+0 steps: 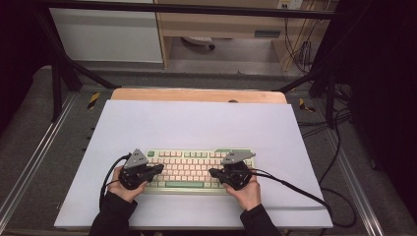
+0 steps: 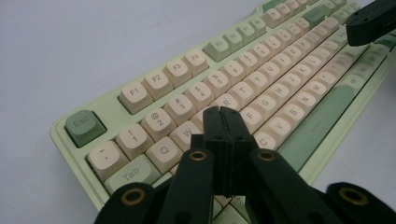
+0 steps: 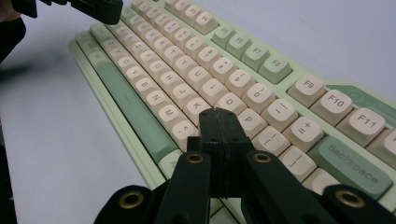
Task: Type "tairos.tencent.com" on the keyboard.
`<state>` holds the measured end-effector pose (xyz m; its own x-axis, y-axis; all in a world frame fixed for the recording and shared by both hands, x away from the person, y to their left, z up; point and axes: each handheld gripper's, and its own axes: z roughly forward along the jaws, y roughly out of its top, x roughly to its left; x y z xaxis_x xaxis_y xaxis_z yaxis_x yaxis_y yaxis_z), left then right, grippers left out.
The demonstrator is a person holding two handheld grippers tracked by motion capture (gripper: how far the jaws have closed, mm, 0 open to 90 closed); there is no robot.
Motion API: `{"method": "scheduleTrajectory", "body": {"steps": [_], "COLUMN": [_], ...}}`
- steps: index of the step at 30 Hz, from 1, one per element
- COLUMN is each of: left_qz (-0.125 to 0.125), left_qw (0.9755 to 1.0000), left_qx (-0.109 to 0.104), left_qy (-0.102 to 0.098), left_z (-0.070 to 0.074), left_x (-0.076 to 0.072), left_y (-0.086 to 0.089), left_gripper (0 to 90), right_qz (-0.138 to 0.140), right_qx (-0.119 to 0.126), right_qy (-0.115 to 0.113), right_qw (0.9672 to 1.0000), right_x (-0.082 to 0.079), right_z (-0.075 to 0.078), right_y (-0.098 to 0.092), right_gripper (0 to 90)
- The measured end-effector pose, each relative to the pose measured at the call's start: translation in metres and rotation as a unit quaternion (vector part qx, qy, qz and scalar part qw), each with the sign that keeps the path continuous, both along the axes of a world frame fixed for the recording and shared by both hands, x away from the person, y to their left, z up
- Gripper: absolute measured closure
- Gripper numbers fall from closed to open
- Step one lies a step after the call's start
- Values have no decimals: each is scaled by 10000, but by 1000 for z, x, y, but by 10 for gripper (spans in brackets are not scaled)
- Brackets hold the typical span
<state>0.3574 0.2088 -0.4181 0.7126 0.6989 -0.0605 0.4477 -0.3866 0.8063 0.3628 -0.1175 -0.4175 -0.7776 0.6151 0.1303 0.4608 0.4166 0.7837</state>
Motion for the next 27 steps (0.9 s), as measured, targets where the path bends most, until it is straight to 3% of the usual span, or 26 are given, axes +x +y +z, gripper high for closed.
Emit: {"method": "scheduleTrajectory", "body": {"steps": [27], "left_qz": [-153], "left_qw": [9997], "left_qx": [168], "left_qy": [31], "left_z": [4], "left_x": [13], "left_y": [-42], "left_gripper": [898], "right_qz": [34], "right_qx": [-5], "right_qy": [-60], "right_qw": [10000], "right_x": [0], "right_z": [3], "right_y": [-2], "right_gripper": [900]}}
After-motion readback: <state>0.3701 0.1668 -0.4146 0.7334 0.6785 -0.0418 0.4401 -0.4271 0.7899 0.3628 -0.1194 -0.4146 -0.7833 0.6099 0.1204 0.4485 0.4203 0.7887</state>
